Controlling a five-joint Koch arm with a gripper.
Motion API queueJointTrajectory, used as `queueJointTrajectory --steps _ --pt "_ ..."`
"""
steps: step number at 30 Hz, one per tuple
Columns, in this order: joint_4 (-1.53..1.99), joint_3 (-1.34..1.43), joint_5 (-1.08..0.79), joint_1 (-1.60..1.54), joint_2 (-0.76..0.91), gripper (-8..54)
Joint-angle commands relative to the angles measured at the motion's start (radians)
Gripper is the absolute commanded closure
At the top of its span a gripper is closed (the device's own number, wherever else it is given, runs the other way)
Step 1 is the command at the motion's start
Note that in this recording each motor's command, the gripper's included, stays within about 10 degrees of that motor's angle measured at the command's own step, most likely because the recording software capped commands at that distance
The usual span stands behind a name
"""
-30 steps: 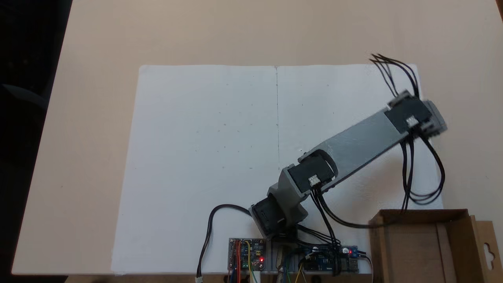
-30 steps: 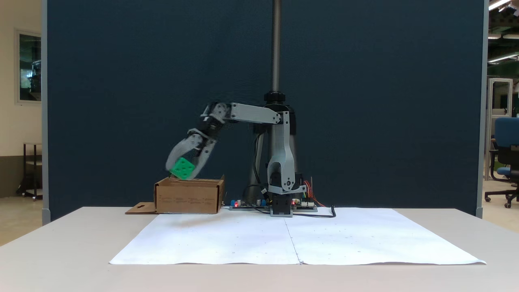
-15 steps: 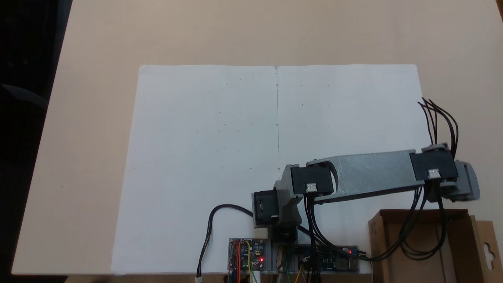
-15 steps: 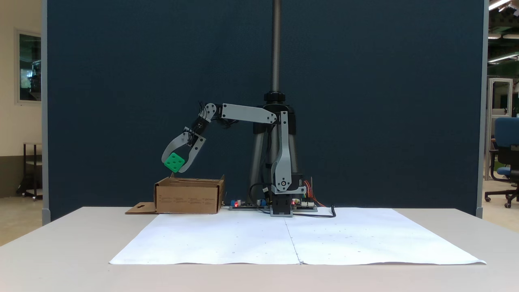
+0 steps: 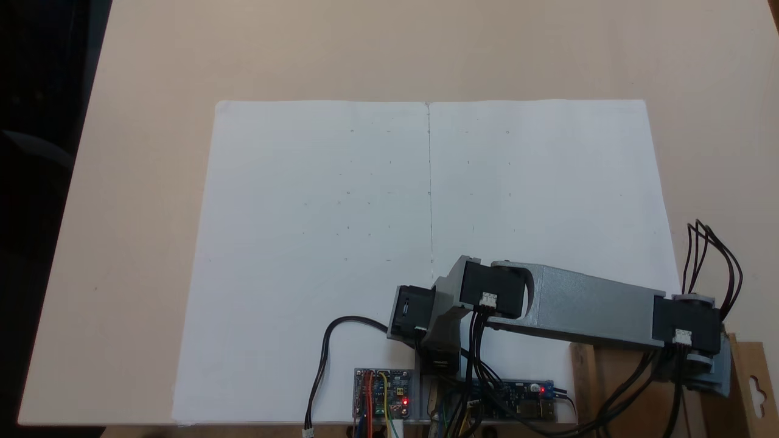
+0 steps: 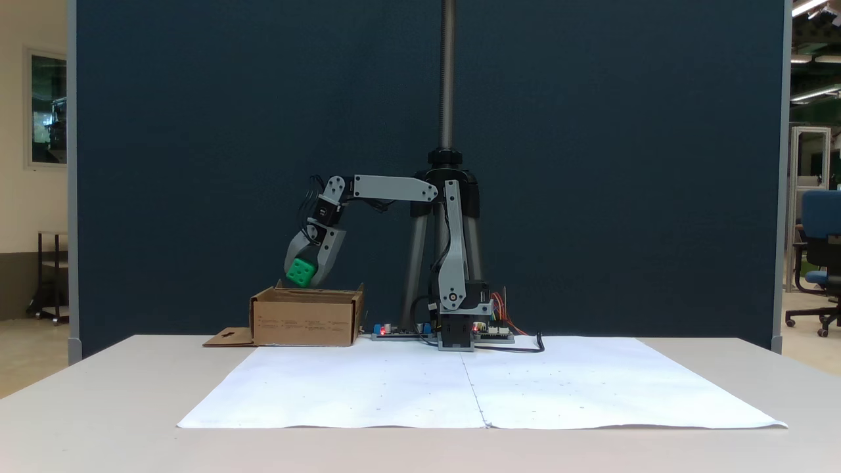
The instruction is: Grasp a green dice and put it in the bin.
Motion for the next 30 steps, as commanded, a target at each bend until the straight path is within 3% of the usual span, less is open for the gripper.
queueJointTrajectory --steps 1,8,9,10,11,15,30 --pt "0.075 -0.040 -0.083 0.023 0.008 33.4" --pt "0.087 -0.041 -0.094 0.025 -0.018 33.4" --pt "0.072 -0.041 -0.089 0.026 -0.018 29.4" --pt "0.078 -0.040 -0.091 0.029 -0.020 18.1" --pt "0.078 -0.041 -0.087 0.040 -0.034 12.7" --pt "0.074 -0.041 -0.084 0.040 -0.044 -0.9" --pt "-0.308 -0.048 0.041 -0.173 0.000 2.5"
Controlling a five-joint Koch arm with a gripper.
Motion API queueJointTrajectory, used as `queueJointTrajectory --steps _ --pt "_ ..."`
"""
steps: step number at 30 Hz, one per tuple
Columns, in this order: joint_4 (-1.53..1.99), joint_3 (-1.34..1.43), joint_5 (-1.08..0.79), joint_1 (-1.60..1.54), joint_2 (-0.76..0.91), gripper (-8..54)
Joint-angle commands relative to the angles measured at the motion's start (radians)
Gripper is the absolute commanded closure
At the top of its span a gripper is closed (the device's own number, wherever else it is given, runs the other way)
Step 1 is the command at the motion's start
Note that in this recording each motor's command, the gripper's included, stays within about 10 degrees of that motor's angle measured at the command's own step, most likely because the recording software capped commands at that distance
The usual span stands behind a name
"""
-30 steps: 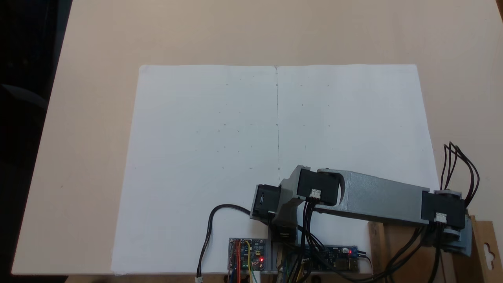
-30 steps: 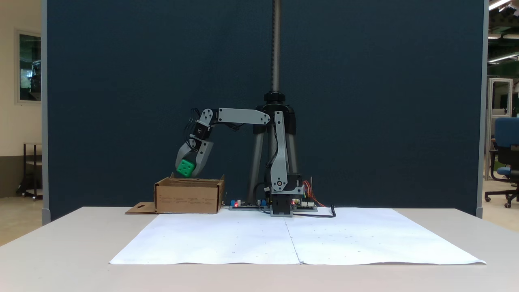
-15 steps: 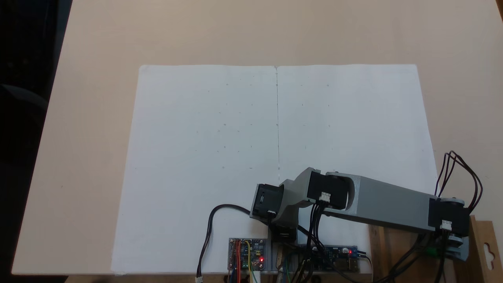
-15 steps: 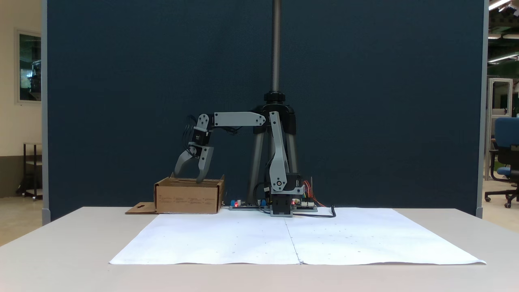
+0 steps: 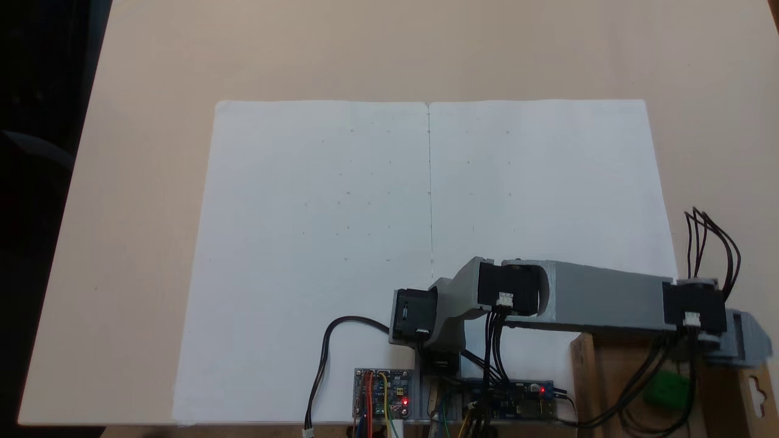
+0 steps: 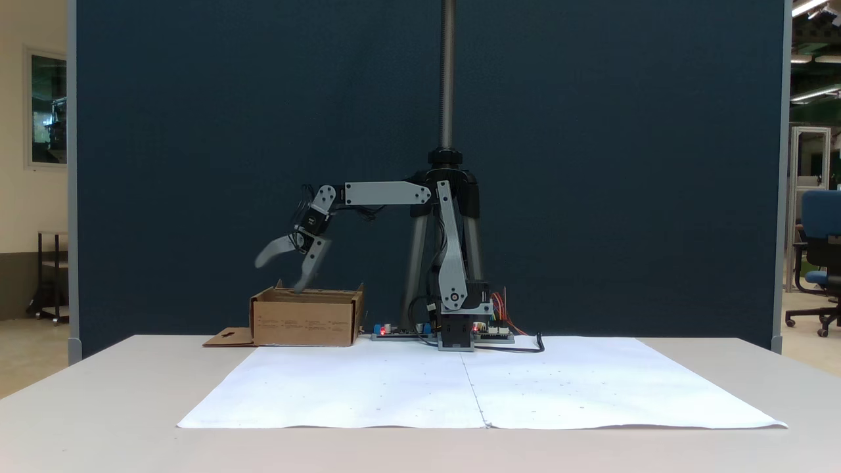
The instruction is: Grasp a green dice and put it in the bin.
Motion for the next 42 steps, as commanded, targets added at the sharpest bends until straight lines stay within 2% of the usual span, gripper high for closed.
queueJointTrajectory --steps 1,11,29,35,42 --pt "-0.143 -0.048 0.078 -0.072 0.064 2.5" --pt "-0.446 -0.048 0.107 -0.499 0.098 2.2" --pt "-0.459 -0.014 0.106 -1.158 0.179 1.3" --pt "-0.466 0.156 0.109 -1.376 0.268 1.1" --pt "-0.684 0.560 0.107 -1.491 0.502 1.4"
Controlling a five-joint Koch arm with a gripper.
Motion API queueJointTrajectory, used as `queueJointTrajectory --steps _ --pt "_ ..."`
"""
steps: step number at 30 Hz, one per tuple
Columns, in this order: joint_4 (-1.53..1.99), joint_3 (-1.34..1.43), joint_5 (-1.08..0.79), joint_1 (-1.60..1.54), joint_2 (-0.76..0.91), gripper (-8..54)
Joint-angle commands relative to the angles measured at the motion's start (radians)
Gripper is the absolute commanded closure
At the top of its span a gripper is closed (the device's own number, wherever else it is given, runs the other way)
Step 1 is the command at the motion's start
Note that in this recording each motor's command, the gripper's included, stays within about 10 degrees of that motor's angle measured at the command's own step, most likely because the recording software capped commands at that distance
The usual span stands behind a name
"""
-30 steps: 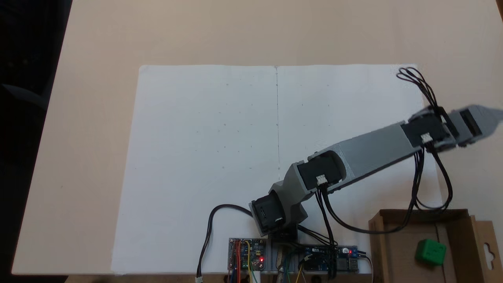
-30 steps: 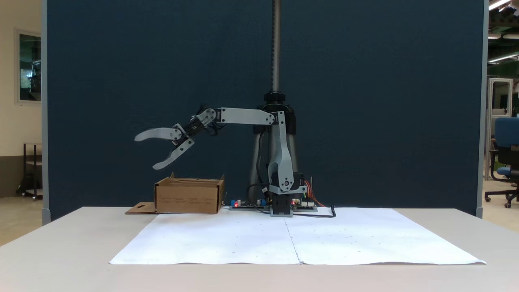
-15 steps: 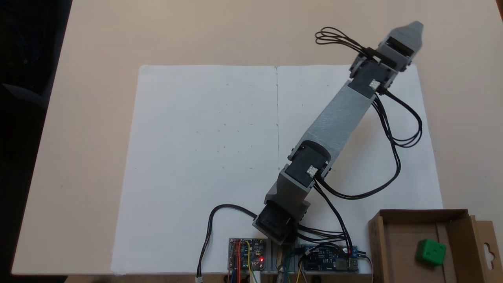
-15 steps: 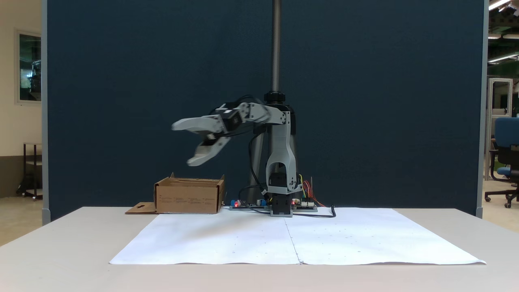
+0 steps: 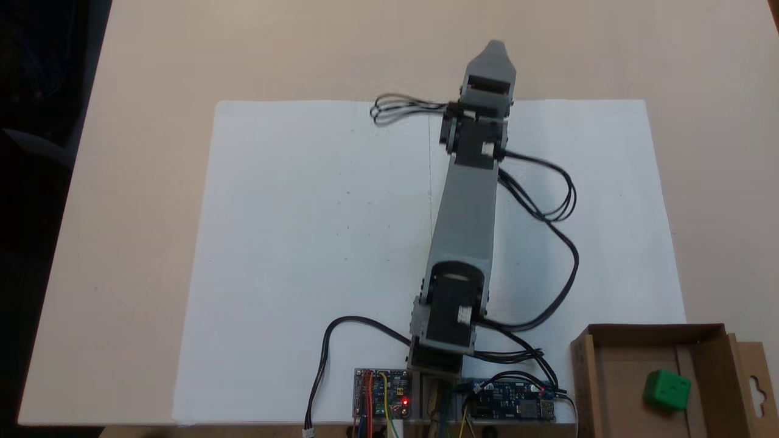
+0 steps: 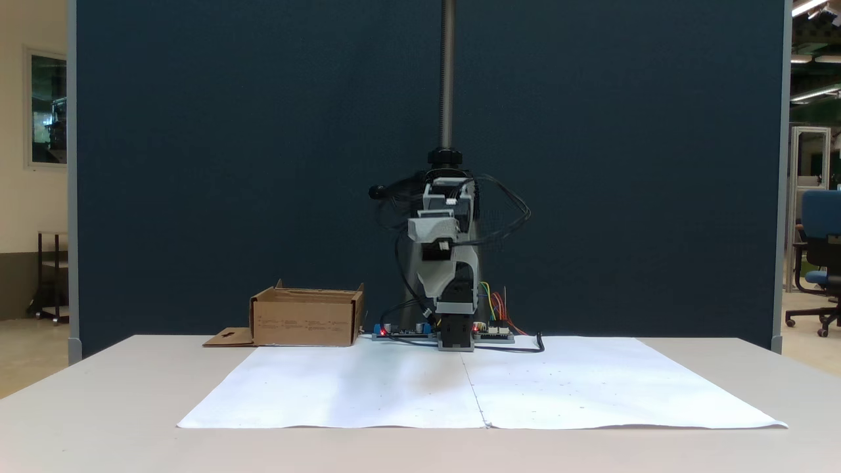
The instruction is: Grasp a green dice and put it in the bin.
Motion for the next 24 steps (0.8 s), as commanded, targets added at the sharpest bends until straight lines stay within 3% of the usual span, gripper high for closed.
queueJointTrajectory --steps 1,6,16,24 --pt "-0.165 0.057 0.051 -0.006 0.118 1.5" --pt "-0.322 0.284 0.051 -0.012 0.321 1.8" --pt "-0.621 0.580 0.002 -0.032 0.534 1.8" --pt "-0.882 0.842 -0.032 -0.104 0.545 2.5"
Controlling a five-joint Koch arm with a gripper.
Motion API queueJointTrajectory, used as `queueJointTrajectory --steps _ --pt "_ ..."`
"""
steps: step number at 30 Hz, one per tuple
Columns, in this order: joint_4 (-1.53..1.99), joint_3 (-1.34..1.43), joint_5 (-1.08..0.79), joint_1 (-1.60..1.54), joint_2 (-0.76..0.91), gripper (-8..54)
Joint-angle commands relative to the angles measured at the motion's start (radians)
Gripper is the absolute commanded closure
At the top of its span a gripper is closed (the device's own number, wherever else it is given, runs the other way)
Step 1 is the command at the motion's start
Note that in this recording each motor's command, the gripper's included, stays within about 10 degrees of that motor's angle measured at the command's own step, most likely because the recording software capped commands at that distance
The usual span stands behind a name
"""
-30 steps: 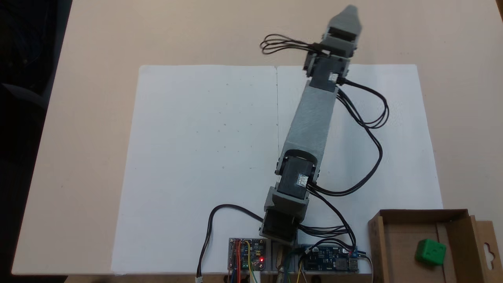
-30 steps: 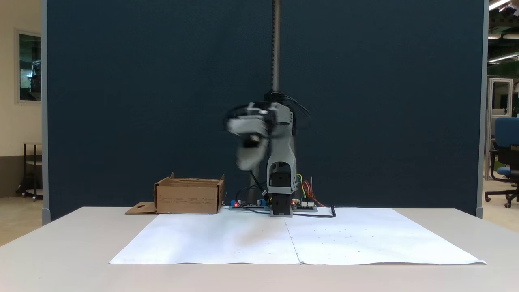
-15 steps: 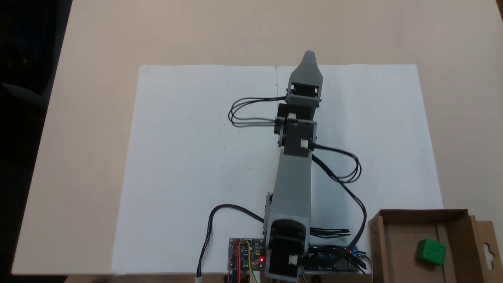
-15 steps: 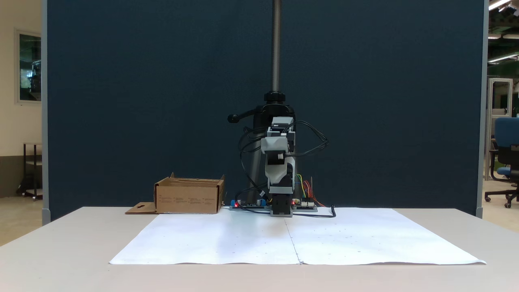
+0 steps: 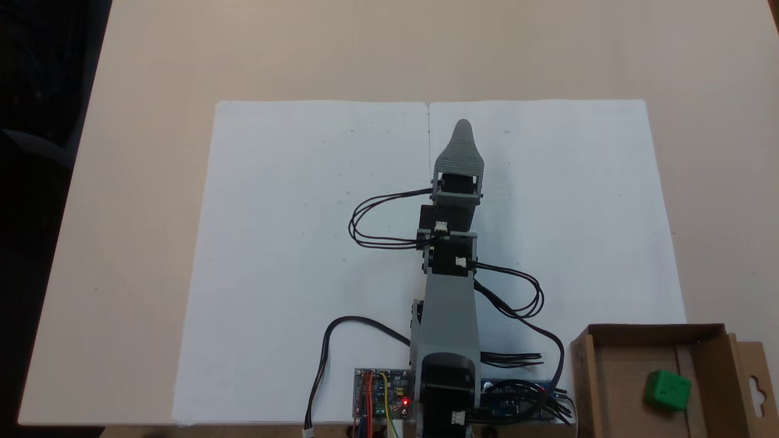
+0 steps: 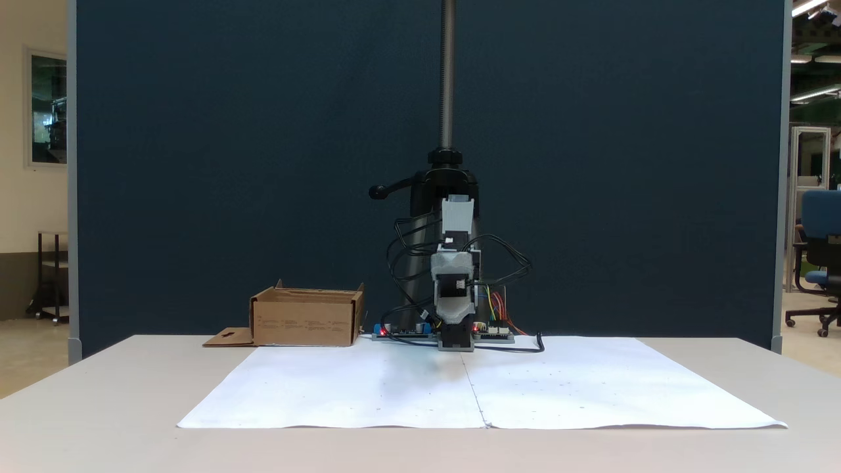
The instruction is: Grasp a green dice and put it in the bin.
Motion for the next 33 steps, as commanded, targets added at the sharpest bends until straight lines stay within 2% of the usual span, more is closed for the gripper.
queueJointTrajectory --steps 1,13,19,33 --pt "-0.164 0.028 -0.035 -0.029 0.109 2.5" --pt "-0.540 0.314 -0.067 -0.089 0.110 2.4" --pt "-0.727 0.354 -0.069 -0.083 0.110 0.5" --pt "-0.736 0.354 -0.067 -0.084 0.110 0.5"
